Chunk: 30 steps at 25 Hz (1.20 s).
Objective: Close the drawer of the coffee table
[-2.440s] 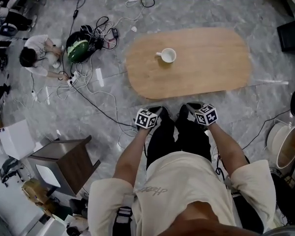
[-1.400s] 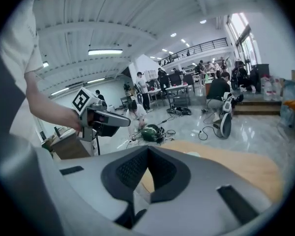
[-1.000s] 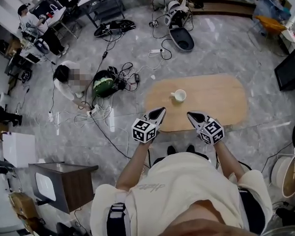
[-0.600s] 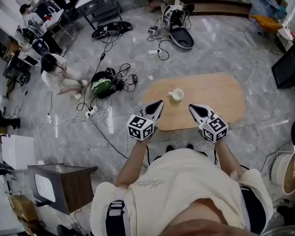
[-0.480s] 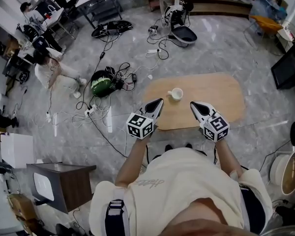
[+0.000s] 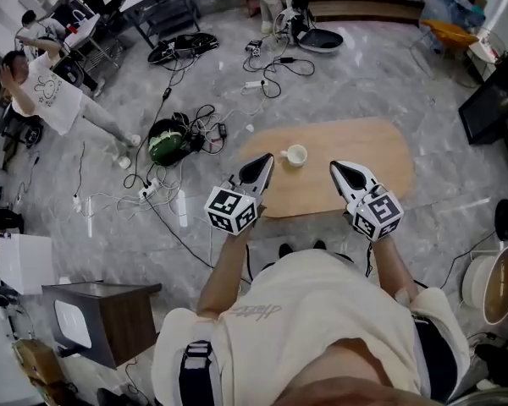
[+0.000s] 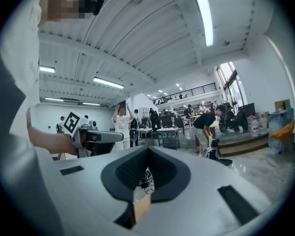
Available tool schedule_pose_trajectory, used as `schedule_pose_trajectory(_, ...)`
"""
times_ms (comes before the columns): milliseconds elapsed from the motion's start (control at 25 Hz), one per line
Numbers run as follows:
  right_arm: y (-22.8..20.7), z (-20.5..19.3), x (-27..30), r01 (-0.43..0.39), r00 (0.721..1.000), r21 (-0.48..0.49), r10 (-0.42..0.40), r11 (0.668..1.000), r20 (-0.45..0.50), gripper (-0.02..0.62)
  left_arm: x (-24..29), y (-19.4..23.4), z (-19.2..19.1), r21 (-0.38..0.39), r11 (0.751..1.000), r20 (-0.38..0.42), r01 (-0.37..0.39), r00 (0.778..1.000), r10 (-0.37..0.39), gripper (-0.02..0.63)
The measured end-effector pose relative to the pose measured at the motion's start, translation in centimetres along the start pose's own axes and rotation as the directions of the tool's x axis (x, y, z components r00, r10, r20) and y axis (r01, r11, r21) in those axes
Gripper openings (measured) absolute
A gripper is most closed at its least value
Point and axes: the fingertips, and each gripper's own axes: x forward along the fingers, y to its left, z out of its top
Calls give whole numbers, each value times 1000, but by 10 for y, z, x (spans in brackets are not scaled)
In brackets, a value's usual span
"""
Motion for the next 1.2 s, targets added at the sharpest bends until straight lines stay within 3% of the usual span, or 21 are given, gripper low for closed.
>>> schedule_pose_trajectory(320,-12,13,-7,50,999,-37,-49,998,24,-5,-2,-4,13,74,997,11,-24,1000,24,5)
schedule_pose_trajectory(1200,-4,1,-36,40,999,-35,-39,999,29,-5,1,-28,-13,62,998,-19,-6,1000,7,5)
